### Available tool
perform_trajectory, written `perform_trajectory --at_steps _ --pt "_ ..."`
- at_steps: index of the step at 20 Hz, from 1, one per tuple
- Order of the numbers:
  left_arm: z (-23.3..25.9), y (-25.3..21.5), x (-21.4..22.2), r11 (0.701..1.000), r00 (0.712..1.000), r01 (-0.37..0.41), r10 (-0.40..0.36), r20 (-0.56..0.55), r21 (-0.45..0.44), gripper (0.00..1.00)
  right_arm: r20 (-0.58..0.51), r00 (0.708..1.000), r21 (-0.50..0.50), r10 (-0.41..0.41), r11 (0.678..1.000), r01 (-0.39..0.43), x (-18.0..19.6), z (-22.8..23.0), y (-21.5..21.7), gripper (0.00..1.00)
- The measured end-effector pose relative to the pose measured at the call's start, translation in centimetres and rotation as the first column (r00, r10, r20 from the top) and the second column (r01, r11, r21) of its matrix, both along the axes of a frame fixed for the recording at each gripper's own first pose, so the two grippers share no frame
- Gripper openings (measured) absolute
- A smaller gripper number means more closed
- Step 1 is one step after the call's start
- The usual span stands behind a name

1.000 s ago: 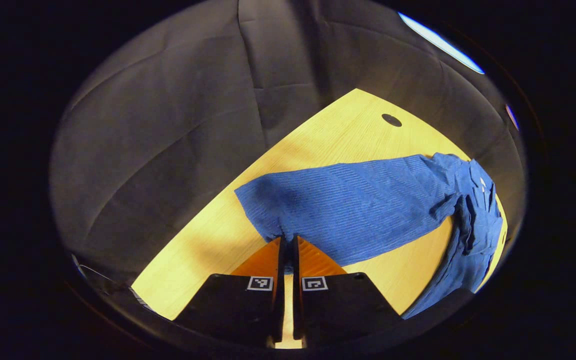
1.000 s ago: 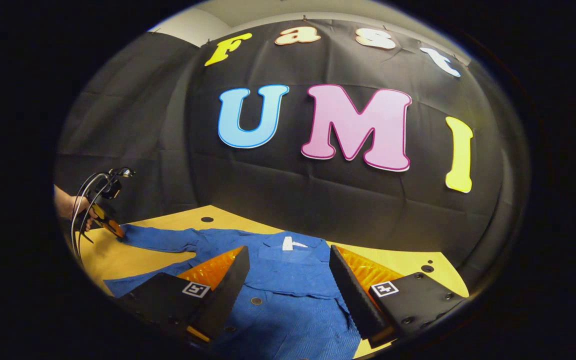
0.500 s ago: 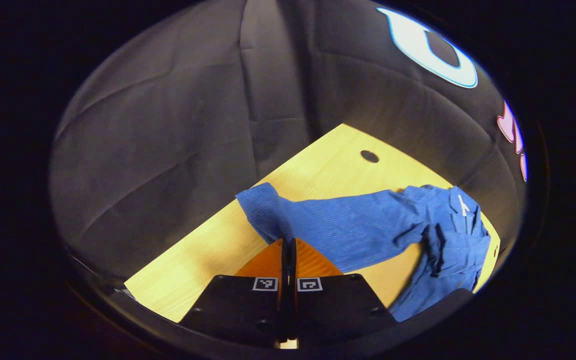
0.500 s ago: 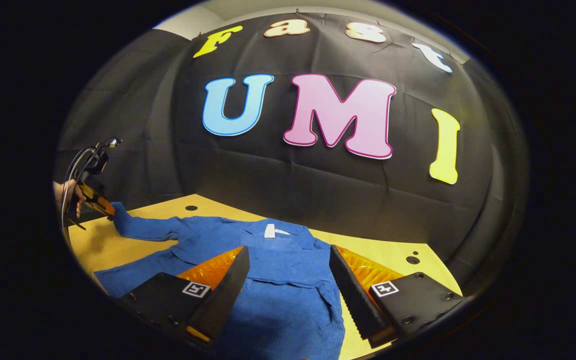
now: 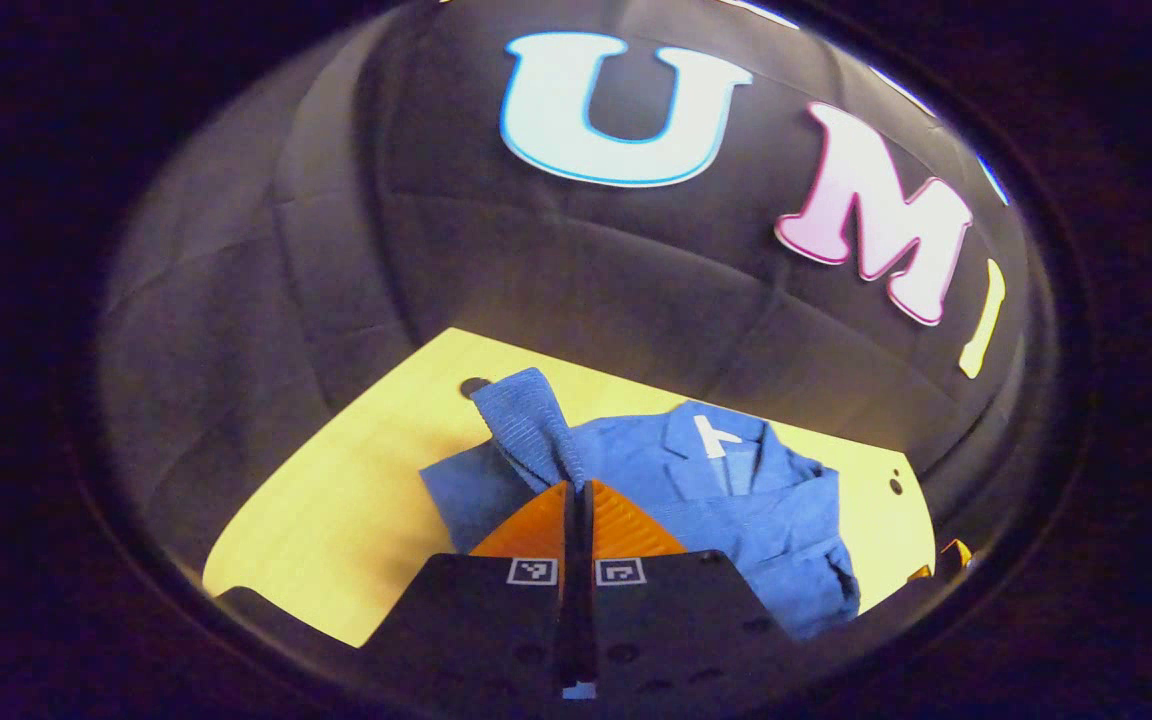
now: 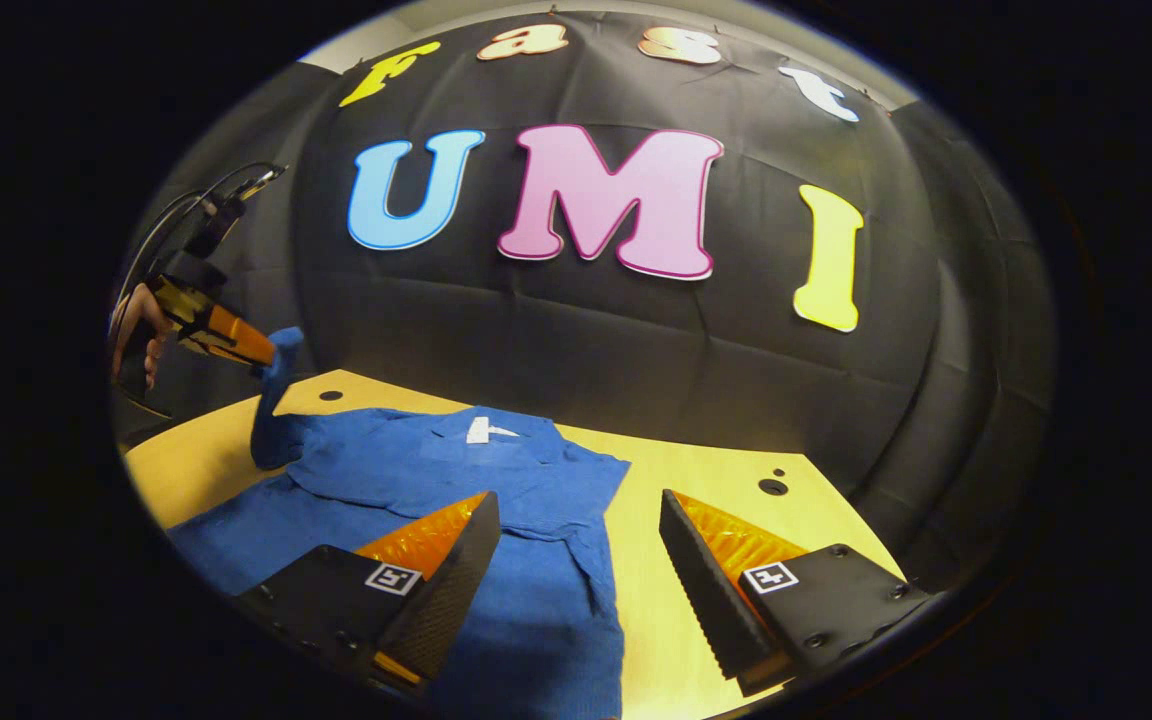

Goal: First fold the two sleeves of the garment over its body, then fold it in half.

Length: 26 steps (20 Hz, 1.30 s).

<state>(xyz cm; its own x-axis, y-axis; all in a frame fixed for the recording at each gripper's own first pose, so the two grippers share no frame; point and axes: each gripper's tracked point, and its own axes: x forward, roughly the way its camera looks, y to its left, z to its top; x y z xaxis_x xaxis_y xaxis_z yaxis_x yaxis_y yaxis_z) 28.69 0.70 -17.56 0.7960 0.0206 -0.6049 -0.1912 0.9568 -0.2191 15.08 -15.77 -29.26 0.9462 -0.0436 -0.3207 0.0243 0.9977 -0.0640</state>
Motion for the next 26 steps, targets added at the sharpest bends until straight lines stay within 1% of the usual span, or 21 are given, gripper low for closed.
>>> perform_trajectory --at_steps 2,3,6,7,9,10,11,12,13,14,15,16,17,18,19,21,23,24,25,26 --pt "0.0 -6.6 1.5 0.994 0.995 0.097 -0.096 0.007 -0.052 0.0 -0.014 0.999 -0.005 -0.035 0.999 0.035 -0.7 -0.4 -1.8 1.0" --pt "-0.2 -9.6 2.3 0.989 0.991 0.134 -0.133 0.017 -0.067 0.0 -0.022 0.998 -0.014 -0.052 0.999 0.052 -1.1 -0.7 -2.9 1.0" --pt "-1.7 -18.1 4.2 0.958 0.97 0.241 -0.24 0.025 -0.155 0.0 -0.042 0.993 -0.025 -0.109 0.994 0.108 -2.4 -1.3 -5.8 1.0" --pt "-2.2 -20.5 4.9 0.949 0.965 0.261 -0.261 0.024 -0.176 0.0 -0.049 0.99 -0.025 -0.13 0.991 0.129 -2.9 -1.5 -6.9 1.0" --pt "-4.0 -23.3 6.1 0.943 0.96 0.279 -0.281 0.014 -0.181 0.0 -0.064 0.984 -0.028 -0.165 0.986 0.163 -3.7 -1.9 -8.5 1.0" --pt "-4.6 -24.7 6.4 0.937 0.958 0.283 -0.286 0.015 -0.204 0.02 -0.077 0.981 -0.025 -0.178 0.984 0.176 -4.1 -2.3 -9.0 1.0" --pt "-4.7 -26.5 6.7 0.922 0.953 0.298 -0.303 0.02 -0.248 0.18 -0.09 0.978 -0.018 -0.187 0.982 0.187 -4.5 -2.6 -9.4 1.0" --pt "-4.5 -27.3 6.7 0.911 0.952 0.301 -0.306 0.024 -0.281 0.41 -0.105 0.975 -0.009 -0.197 0.98 0.197 -4.9 -3.0 -9.7 1.0" --pt "-4.7 -27.0 6.7 0.917 0.957 0.284 -0.289 0.024 -0.28 0.63 -0.122 0.971 0.0 -0.206 0.978 0.208 -5.4 -3.5 -9.9 1.0" --pt "-5.1 -26.4 6.7 0.925 0.961 0.271 -0.276 0.019 -0.267 0.85 -0.144 0.965 0.01 -0.217 0.975 0.221 -5.9 -4.1 -10.0 0.96" --pt "-5.4 -25.6 6.7 0.936 0.966 0.254 -0.258 0.015 -0.242 0.85 -0.17 0.959 0.03 -0.227 0.972 0.235 -6.5 -4.8 -9.9 0.96" --pt "-5.4 -24.5 6.1 0.941 0.967 0.252 -0.253 0.022 -0.227 0.84 -0.195 0.953 0.052 -0.233 0.968 0.247 -7.0 -5.5 -9.6 1.0" --pt "-5.2 -23.4 5.1 0.945 0.968 0.251 -0.25 0.035 -0.211 0.85 -0.227 0.944 0.075 -0.238 0.962 0.261 -7.9 -6.3 -9.0 1.0" --pt "-5.1 -21.9 4.1 0.952 0.969 0.246 -0.242 0.042 -0.181 0.85 -0.254 0.938 0.096 -0.237 0.958 0.268 -8.6 -7.0 -8.3 0.96" --pt "-5.3 -20.2 2.8 0.961 0.971 0.24 -0.237 0.04 -0.137 0.84 -0.28 0.932 0.114 -0.23 0.956 0.27 -9.3 -7.7 -7.6 1.0" --pt "-5.3 -16.1 -0.5 0.974 0.973 0.228 -0.228 0.03 -0.013 0.85 -0.321 0.924 0.127 -0.207 0.957 0.259 -10.5 -8.6 -6.2 1.0" --pt "-5.5 -11.9 -4.5 0.969 0.975 0.221 -0.222 0.002 0.112 0.85 -0.349 0.918 0.121 -0.188 0.962 0.243 -11.6 -8.9 -5.4 1.0" --pt "-5.5 -10.0 -6.6 0.966 0.978 0.209 -0.209 -0.018 0.155 0.84 -0.362 0.914 0.12 -0.181 0.964 0.239 -12.1 -9.0 -5.0 0.96" --pt "-5.7 -8.3 -8.7 0.963 0.98 0.2 -0.195 -0.042 0.179 0.84 -0.375 0.911 0.119 -0.174 0.965 0.233 -12.8 -9.2 -4.6 1.0" --pt "-6.0 -6.6 -11.2 0.963 0.98 0.194 -0.183 -0.074 0.186 0.84 -0.393 0.903 0.116 -0.171 0.965 0.234 -13.6 -9.4 -4.2 1.0"
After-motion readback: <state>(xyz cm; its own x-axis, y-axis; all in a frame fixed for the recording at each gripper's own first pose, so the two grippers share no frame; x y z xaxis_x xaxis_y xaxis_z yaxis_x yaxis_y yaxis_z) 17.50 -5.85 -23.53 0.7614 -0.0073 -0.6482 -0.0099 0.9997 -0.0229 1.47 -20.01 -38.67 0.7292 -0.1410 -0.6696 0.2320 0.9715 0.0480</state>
